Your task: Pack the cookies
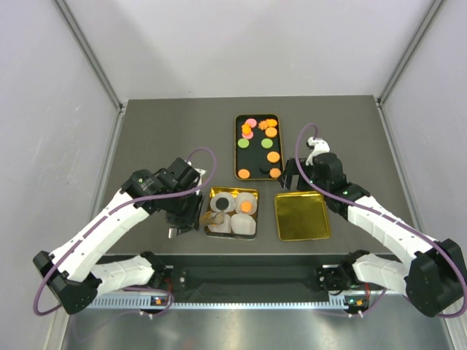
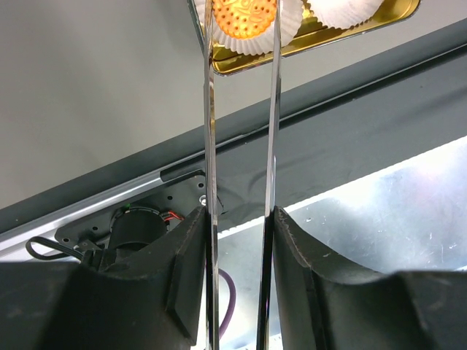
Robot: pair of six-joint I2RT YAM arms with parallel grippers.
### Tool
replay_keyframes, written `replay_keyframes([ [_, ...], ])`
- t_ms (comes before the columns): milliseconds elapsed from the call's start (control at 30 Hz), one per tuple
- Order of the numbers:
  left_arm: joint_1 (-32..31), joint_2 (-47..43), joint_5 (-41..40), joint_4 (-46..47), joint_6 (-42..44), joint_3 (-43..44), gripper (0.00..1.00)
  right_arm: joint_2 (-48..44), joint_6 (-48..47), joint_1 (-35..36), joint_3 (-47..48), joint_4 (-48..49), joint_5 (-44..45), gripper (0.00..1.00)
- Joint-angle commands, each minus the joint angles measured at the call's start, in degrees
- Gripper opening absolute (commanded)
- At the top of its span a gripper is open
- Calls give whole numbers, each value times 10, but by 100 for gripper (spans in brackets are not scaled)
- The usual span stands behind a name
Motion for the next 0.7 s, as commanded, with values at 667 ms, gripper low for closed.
replay_keyframes([
  [667,-3,-4,-2,11,-2,-2,50,-8,-7,-2,23,5,1,100],
])
